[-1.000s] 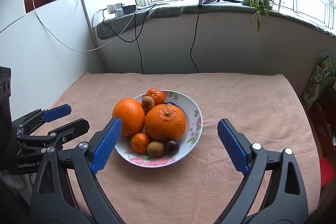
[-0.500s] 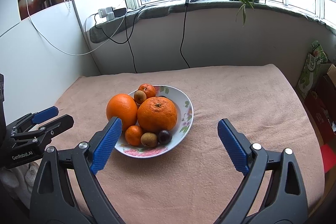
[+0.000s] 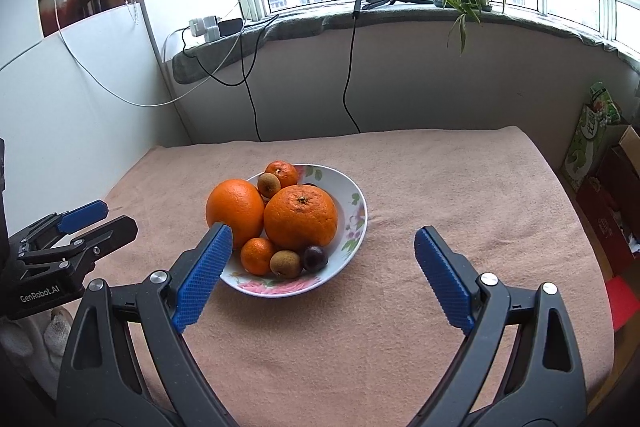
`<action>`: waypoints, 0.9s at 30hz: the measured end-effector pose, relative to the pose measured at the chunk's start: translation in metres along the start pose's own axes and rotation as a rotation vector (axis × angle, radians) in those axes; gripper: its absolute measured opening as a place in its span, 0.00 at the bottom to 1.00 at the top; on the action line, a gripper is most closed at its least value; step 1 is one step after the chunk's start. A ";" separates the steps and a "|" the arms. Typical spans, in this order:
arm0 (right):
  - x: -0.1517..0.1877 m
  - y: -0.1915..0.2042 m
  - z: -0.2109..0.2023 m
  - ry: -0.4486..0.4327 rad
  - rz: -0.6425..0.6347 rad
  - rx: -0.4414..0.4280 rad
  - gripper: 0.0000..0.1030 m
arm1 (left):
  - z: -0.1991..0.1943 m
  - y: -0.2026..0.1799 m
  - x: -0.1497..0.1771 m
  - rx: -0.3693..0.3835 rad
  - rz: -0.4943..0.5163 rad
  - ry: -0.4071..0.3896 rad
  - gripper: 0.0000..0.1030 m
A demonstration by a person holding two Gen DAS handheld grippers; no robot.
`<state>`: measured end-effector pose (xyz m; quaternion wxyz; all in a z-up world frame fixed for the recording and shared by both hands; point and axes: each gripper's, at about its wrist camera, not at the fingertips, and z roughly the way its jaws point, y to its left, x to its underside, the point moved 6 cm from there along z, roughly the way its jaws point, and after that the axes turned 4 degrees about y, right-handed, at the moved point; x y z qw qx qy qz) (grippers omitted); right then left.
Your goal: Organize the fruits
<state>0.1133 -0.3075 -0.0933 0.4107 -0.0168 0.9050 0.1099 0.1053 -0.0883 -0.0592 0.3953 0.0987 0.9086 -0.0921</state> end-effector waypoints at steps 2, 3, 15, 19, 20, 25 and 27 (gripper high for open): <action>0.000 0.000 0.000 0.002 -0.001 -0.002 0.92 | 0.000 0.000 0.000 -0.001 -0.001 -0.002 0.77; 0.000 0.000 0.001 0.004 -0.002 -0.002 0.92 | 0.000 0.000 0.000 -0.001 -0.001 -0.001 0.77; 0.001 -0.002 0.002 0.012 0.006 0.001 0.92 | -0.002 -0.001 -0.001 -0.005 0.005 -0.009 0.77; 0.001 -0.003 0.003 0.014 0.006 0.001 0.92 | -0.001 -0.001 -0.001 -0.007 0.011 -0.015 0.77; 0.001 -0.003 0.004 0.015 0.006 0.003 0.92 | -0.001 -0.001 -0.001 -0.006 0.009 -0.014 0.77; 0.003 -0.005 0.007 0.021 0.013 0.003 0.92 | -0.001 -0.001 -0.002 -0.004 0.012 -0.012 0.77; 0.003 -0.005 0.008 0.025 0.011 0.007 0.92 | 0.000 -0.001 -0.001 -0.004 0.011 -0.010 0.77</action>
